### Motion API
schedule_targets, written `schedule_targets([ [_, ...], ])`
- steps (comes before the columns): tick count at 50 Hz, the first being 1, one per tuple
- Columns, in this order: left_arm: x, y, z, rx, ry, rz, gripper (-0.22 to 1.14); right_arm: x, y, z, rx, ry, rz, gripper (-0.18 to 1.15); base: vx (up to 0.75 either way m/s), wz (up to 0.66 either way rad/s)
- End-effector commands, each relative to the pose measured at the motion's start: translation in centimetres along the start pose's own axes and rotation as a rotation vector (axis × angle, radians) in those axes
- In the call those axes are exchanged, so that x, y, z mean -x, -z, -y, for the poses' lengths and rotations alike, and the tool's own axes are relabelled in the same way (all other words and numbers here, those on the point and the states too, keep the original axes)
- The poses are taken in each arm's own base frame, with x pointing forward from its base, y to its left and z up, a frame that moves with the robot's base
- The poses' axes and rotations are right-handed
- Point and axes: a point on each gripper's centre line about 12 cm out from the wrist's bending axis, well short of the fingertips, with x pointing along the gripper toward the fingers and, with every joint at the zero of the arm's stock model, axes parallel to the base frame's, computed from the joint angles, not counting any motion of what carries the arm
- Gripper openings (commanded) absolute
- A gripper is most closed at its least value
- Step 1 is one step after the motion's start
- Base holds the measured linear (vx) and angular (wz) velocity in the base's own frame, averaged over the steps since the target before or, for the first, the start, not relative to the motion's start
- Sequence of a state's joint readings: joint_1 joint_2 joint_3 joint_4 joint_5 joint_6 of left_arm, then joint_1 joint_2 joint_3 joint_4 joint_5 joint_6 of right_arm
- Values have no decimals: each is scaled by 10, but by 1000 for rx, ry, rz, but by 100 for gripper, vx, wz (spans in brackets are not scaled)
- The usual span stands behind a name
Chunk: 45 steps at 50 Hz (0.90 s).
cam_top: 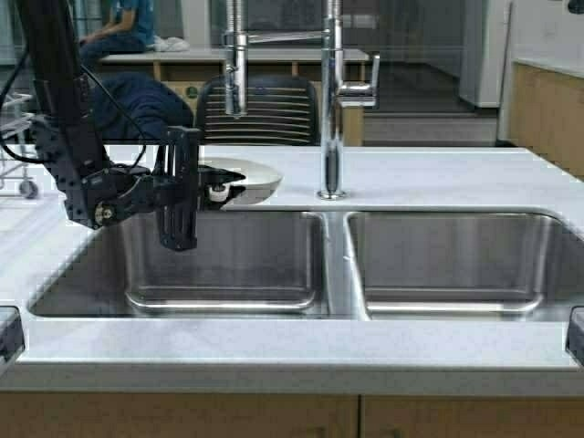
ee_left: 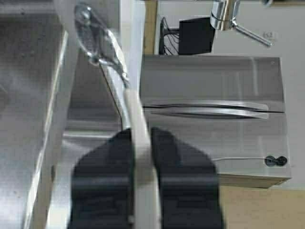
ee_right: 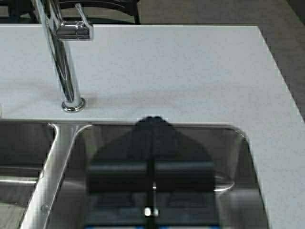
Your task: Wash the pan
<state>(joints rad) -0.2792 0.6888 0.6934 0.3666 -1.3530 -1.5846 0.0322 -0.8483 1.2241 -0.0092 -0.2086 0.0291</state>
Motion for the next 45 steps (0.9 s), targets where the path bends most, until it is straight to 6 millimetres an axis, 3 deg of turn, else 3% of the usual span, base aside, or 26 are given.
schedule_targets([
  [1,-1,10,35,-33,85,-70,2,-3,-4,0,-1,-1,8,7,14,18],
  [13,13,28,50,-29,115,-142,2,-5,-5,0,0,0,3,7,10,13],
  [24,28,49,45,-5,84,-188,2,-12,-4,0,3,-1,-17,7,6,5],
  [31,37,62,42,16,94,-216,2,-28,-5,-1,9,-2,-51,7,3,2],
  [37,45,65,37,25,80,-218,2,-53,-11,-1,5,-2,-75,8,1,1],
  [41,49,65,34,32,72,-213,2,-77,-19,-1,6,-2,-72,19,0,0],
  [45,51,66,32,35,66,-207,2,-103,-27,-5,14,-16,-80,49,0,0],
])
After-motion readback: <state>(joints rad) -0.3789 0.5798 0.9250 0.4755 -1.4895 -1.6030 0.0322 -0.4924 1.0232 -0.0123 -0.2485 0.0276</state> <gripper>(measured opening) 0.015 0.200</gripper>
